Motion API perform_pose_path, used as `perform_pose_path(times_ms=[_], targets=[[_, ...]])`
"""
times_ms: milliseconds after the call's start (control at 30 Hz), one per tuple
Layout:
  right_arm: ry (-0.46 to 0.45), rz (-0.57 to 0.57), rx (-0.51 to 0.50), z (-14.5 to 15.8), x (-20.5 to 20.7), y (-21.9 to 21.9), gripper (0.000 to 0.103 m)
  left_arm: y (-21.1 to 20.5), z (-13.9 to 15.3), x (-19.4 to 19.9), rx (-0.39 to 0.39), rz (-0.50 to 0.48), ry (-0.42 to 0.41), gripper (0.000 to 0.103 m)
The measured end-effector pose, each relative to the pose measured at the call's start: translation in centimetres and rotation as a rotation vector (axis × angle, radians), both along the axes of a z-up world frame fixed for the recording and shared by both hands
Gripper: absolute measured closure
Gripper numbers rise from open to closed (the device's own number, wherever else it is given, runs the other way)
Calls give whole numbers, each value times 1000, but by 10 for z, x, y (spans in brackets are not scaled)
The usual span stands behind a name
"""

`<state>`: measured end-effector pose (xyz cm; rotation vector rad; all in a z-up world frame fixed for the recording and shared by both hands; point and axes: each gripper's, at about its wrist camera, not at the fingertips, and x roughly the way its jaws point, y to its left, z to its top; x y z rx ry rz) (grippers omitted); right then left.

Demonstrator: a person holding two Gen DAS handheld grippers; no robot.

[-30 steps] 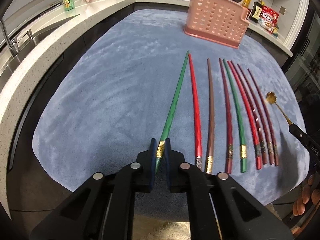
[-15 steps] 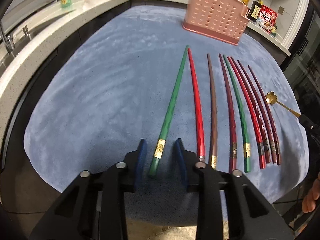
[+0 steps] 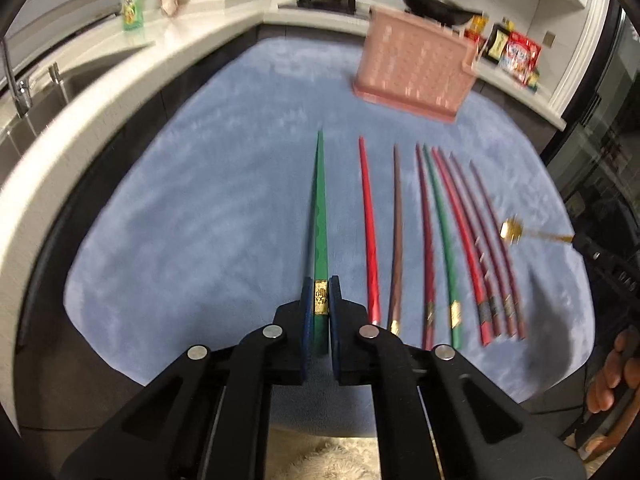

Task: Organize utensils
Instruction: 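Lift the green chopstick with the left tool and drop it into the pink holder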

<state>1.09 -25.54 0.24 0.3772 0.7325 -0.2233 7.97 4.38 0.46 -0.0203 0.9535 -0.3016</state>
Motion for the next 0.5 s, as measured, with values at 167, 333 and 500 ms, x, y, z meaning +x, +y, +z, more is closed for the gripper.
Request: perform_pose_path(times_ms=[167,333,500], targets=[[-48,3,-31,24,11,-8,101,6,43,14,-21,19,-90,96],[-109,10,-57,49,27,-16,101,7,82,37,-25,35,-184,96],[-164,13,-38,73,46,-26,101,3,115,65,-32,38,-253,96]])
